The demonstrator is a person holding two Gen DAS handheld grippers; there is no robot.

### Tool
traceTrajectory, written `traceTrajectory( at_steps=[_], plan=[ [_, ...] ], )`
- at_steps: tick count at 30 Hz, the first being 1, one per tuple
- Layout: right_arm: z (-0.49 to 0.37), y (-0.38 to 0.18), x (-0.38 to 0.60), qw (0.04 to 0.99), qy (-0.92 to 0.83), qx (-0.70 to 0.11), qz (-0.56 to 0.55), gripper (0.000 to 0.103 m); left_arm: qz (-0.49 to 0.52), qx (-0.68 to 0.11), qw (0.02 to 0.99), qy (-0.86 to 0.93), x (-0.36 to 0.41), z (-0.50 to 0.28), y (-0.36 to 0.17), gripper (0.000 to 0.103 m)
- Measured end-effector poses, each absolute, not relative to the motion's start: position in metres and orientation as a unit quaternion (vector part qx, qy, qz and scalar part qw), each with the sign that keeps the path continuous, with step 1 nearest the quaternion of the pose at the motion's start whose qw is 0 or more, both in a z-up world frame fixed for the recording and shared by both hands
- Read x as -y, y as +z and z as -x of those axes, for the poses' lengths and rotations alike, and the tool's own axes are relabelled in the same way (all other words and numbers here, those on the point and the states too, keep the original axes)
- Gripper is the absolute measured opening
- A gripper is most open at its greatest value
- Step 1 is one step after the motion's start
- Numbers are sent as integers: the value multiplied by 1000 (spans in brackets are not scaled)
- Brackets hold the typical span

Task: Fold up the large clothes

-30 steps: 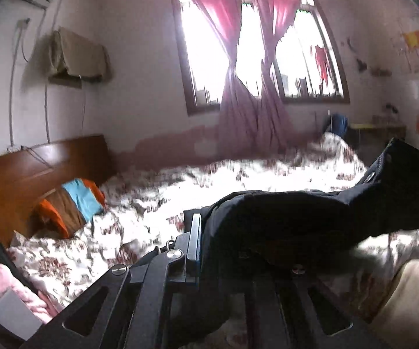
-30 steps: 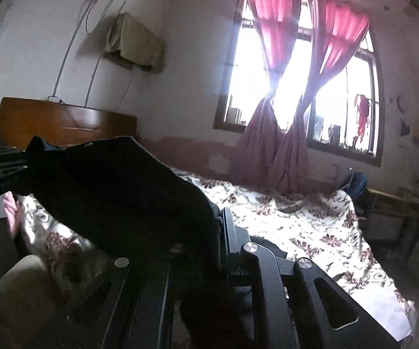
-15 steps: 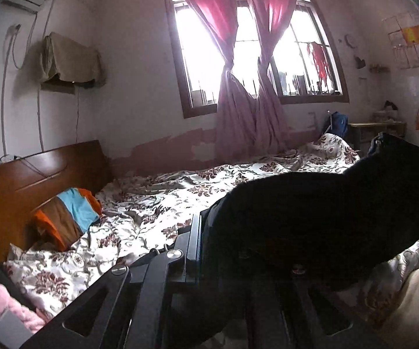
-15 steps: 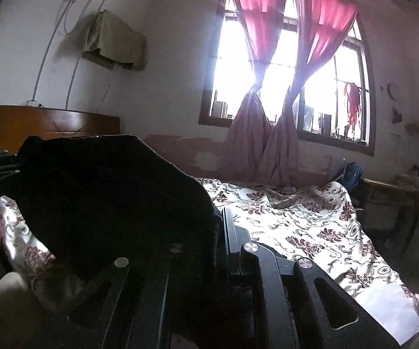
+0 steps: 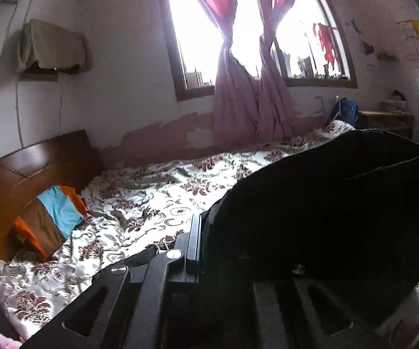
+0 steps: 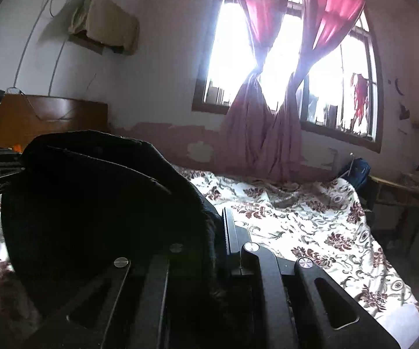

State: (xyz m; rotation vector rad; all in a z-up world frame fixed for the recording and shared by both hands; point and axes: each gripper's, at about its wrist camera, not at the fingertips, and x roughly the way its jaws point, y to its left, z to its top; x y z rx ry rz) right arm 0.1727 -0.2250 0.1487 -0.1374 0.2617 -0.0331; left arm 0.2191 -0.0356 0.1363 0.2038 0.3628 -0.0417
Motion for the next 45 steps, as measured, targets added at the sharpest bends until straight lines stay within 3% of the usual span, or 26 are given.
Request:
traceTrajectory(
  at_steps=[14, 18, 20, 24, 28, 30, 31, 32, 35, 40, 45],
  plan=[
    [-308, 74, 232, 972, -27, -223, 61, 11, -56, -318, 946, -26, 48, -362, 53, 8],
    [-324, 58, 235, 968, -34, -242, 52, 18, -52, -346, 936, -25, 48, -382, 31, 9],
    [-318, 51, 239, 967, -39, -246, 47, 24, -54, -355, 933, -23, 49, -388, 24, 11],
    [-312, 48, 247, 970, -47, -236, 31, 60, -57, -360, 931, -18, 51, -388, 20, 12],
    [-300, 53, 253, 975, -47, -216, 23, 72, -59, -368, 928, -9, 52, -392, 22, 29],
    [-295, 55, 256, 976, -47, -211, 20, 75, -57, -370, 927, -1, 51, -394, 24, 50],
    [-292, 56, 257, 976, -47, -211, 19, 75, -59, -365, 929, 12, 50, -392, 26, 72],
    [-288, 57, 259, 976, -48, -210, 17, 76, -61, -359, 931, 20, 49, -391, 29, 84],
    [-273, 63, 266, 977, -48, -208, 9, 80, -71, -340, 937, 39, 48, -381, 38, 90],
    [-236, 77, 272, 982, -32, -187, 7, 91, -58, -335, 940, 36, 39, -364, 47, 90],
    [-211, 68, 274, 976, 8, -218, 2, 94, -51, -312, 949, -3, 38, -328, 50, 94]
  ],
)
